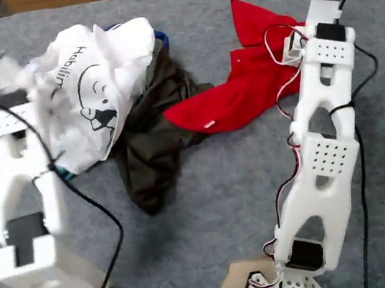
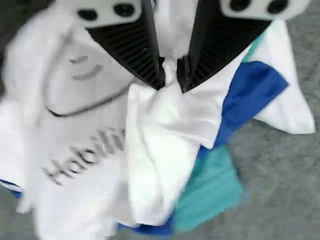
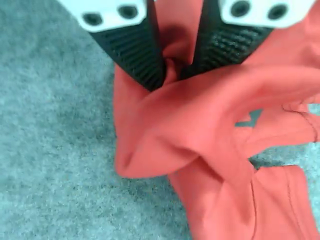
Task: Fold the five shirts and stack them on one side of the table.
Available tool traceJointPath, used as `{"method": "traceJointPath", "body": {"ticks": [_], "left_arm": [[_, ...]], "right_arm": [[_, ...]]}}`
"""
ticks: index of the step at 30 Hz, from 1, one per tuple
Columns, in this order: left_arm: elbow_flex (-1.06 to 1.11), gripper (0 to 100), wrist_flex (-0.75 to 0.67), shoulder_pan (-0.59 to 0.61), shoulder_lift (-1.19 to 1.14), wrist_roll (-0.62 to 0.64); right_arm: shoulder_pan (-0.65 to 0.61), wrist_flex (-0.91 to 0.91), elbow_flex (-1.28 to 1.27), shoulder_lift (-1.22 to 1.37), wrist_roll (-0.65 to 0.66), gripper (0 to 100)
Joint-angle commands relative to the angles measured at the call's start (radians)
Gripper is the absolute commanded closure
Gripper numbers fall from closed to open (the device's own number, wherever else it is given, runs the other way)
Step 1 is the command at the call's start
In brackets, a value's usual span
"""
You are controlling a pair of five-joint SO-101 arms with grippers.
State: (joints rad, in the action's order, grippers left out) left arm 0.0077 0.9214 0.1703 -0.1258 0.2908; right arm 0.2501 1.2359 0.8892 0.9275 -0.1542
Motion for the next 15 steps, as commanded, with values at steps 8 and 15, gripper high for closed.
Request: {"method": "traceJointPath", "body": {"ticks": [8, 15], "left_arm": [[-0.216, 72, -0.005, -0.316, -0.147, 0.043], [-0.493, 72, -0.015, -0.328, -0.547, 0.044]], "right_arm": [[-0.005, -0.015, 0.079, 0.012, -0.011, 99.0], [-0.007, -0.015, 0.077, 0.012, -0.011, 99.0]]}}
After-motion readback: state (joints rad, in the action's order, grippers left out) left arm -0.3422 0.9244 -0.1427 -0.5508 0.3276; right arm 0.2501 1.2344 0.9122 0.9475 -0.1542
